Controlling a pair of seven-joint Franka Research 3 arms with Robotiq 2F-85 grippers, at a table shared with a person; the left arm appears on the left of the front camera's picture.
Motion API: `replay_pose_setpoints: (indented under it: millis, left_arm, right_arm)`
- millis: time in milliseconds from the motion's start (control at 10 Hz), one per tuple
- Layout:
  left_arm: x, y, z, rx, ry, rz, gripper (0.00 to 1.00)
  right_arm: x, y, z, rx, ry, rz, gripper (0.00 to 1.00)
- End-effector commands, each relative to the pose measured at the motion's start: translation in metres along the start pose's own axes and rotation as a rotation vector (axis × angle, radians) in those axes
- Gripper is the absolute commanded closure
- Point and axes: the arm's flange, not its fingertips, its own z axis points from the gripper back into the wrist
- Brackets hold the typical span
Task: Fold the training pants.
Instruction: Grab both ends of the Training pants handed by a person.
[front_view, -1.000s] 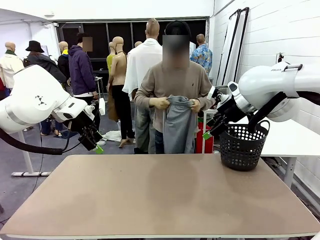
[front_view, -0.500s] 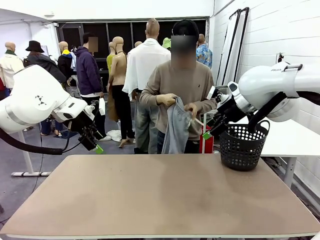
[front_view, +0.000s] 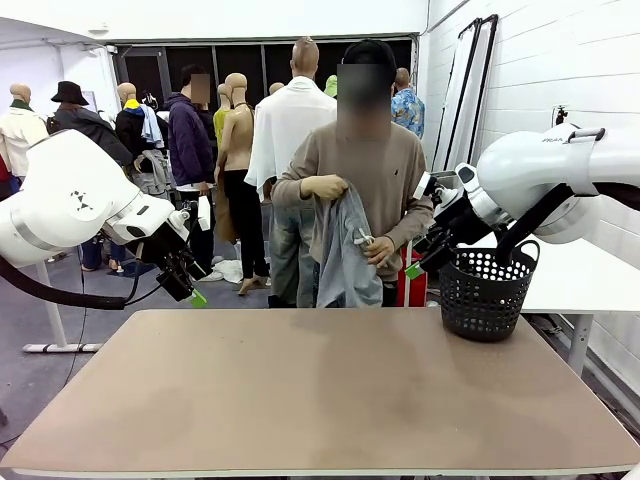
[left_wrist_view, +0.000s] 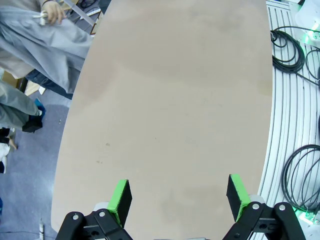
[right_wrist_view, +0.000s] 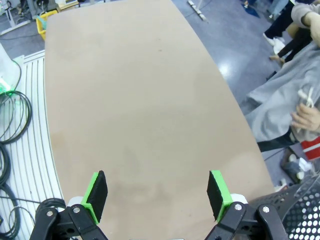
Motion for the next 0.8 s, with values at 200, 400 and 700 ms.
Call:
replay_pose_setpoints:
  millis: [200,400,700]
  left_arm:
    - [-0.0008,0.0022,0.0021,-0.017,-0.014,0.001,0.0]
    - [-0.0008,0.0022,0.0021,-0.017,-0.014,0.001,0.0]
    - [-0.0008,0.0022,0.0021,-0.017,-0.014,0.001,0.0]
  right_arm:
    - [-0.0003,-0.0005,-0.0014,0.016,-0.028,-0.008,0.0]
    - [-0.0003,-0.0005,-0.0014,0.016,-0.028,-0.008,0.0]
    - [-0.0003,-0.0005,-0.0014,0.016,-0.028,-0.008,0.0]
